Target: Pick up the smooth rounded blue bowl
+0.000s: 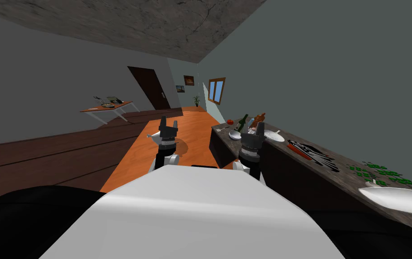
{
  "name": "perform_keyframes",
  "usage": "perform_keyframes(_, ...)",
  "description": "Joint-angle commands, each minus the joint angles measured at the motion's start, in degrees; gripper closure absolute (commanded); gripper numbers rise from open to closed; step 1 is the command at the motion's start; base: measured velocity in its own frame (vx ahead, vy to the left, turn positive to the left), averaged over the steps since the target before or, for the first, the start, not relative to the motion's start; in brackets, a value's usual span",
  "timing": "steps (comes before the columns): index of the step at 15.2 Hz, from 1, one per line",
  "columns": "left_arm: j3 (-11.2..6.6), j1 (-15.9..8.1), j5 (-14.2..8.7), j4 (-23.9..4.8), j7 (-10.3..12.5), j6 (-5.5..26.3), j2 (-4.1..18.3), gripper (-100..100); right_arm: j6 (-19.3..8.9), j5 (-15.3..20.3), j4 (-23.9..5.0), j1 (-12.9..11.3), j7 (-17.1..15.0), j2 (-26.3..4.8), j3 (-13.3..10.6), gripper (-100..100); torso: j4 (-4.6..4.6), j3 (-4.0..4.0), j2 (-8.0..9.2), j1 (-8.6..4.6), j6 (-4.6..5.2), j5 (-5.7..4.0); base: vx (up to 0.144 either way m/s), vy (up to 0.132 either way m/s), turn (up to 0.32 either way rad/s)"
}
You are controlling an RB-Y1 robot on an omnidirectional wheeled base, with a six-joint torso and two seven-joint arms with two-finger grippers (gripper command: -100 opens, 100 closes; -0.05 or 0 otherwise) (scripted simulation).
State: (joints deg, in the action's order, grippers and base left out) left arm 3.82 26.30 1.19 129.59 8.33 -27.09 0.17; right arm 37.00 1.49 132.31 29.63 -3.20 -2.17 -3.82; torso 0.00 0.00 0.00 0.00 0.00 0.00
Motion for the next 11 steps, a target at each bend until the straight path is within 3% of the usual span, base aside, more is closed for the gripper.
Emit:
perform_keyframes(1, 0.0, 0.0, 0.0, 0.0, 0.0, 0.0, 0.0, 0, 0.05, 0.43, -1.23, -0.14, 0.25, -2.79, 0.33, -100, 0.0, 0.0, 0.0, 0.0, 0.0, 0.0, 0.001, -0.005, 0.027)
perform_keyframes(2, 0.0, 0.0, 0.0, 0.0, 0.0, 0.0, 0.0, 0, 0.05, 0.43, -1.23, -0.14, 0.25, -2.79, 0.33, -100, 0.0, 0.0, 0.0, -0.03, -0.01, 0.0, 0.002, -0.01, 0.035)
perform_keyframes(11, 0.0, 0.0, 0.0, 0.0, 0.0, 0.0, 0.0, 0, 0.37, 2.5, -6.96, -0.73, 1.45, -12.37, 1.9, -100, -0.01, -0.02, -0.03, -0.15, -0.01, -0.03, 0.003, -0.022, 0.041)
